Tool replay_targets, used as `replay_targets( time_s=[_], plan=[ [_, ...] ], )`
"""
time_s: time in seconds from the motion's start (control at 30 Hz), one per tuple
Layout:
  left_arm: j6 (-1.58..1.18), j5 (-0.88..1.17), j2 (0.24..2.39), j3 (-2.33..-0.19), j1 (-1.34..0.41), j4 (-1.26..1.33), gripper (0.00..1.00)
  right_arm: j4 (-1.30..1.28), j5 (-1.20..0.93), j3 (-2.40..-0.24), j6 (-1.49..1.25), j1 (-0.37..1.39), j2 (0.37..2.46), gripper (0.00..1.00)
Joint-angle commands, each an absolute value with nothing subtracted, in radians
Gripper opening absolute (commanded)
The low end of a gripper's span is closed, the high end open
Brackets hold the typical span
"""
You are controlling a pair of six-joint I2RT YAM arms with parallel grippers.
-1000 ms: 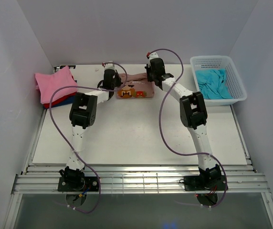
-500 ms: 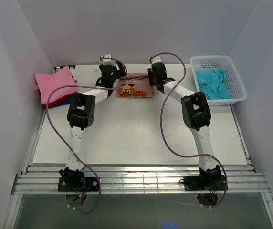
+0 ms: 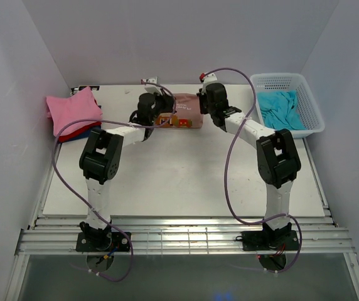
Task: Fold and stack the t-shirts
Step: Fold the long partially folded tshirt into a neat square
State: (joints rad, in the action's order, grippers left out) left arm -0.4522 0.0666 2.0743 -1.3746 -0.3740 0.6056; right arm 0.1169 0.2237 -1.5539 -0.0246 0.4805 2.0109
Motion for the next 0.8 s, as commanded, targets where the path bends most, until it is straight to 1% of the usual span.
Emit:
replay_targets(
  time_s=[0.0, 0.23, 0.43, 0.57, 0.7, 0.77],
  plan=[
    [-0.500, 0.219, 2.161, -1.368, -0.423, 0.583, 0.00, 0.162, 0.160, -1.453, -0.072, 0.488, 1.958, 0.08],
    [-0.497, 0.203, 2.279, -1.419, -0.449, 0.607, 0.00, 0.228, 0.104, -1.333, -0.094, 0.489, 1.893, 0.08],
    [-0.466, 0.179, 2.309, -1.417, -0.449, 0.607, 0.00, 0.245, 0.057, -1.336, -0.117, 0.491, 1.884, 0.08],
    [-0.489, 0.170, 2.286, -1.341, -0.449, 0.637, 0.00, 0.281, 0.011, -1.356, -0.130, 0.494, 1.888, 0.08],
    [-0.528, 0.167, 2.238, -1.192, -0.456, 0.686, 0.00, 0.261, -0.054, -1.420, -0.153, 0.495, 1.927, 0.08],
    [-0.532, 0.141, 2.197, -1.122, -0.475, 0.735, 0.00, 0.262, -0.075, -1.419, -0.167, 0.497, 1.928, 0.08]
  ],
)
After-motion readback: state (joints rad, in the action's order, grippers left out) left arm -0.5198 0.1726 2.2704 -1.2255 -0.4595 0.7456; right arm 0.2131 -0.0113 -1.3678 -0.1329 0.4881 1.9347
